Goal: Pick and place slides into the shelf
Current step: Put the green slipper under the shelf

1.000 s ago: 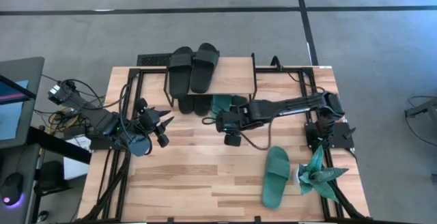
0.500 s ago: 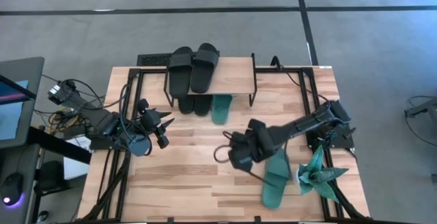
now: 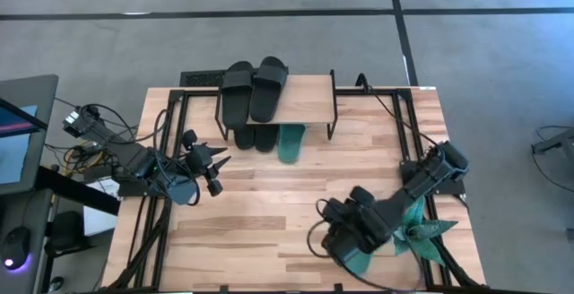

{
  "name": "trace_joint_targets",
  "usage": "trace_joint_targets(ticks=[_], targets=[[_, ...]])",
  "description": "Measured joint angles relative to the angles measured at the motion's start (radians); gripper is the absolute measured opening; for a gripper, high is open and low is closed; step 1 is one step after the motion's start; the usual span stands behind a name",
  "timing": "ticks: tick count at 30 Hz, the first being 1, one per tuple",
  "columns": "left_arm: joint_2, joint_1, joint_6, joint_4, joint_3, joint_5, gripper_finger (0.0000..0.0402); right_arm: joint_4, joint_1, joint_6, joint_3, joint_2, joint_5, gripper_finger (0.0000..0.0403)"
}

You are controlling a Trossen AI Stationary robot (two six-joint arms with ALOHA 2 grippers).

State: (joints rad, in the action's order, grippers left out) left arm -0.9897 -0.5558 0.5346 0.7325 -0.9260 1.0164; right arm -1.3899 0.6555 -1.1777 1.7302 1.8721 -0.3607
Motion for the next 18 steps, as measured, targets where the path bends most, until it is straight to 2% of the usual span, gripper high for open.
trace_joint_targets(ticks=[8, 14, 18], targets=[[0.0, 0.0, -0.002, 0.001, 0.0, 0.001, 0.0109, -0.001, 0.091, -0.159, 0.001, 0.011, 0.033, 0.0177], [-0.001, 0.0, -0.001, 0.002, 0.0, 0.002, 0.0109, 0.018, 0.123, -0.129, 0.0, 0.085, 0.147, 0.0177], [-0.005, 0.0, 0.002, 0.002, 0.0, 0.001, 0.0109, 0.026, 0.144, -0.125, 0.0, 0.139, 0.16, 0.0177]])
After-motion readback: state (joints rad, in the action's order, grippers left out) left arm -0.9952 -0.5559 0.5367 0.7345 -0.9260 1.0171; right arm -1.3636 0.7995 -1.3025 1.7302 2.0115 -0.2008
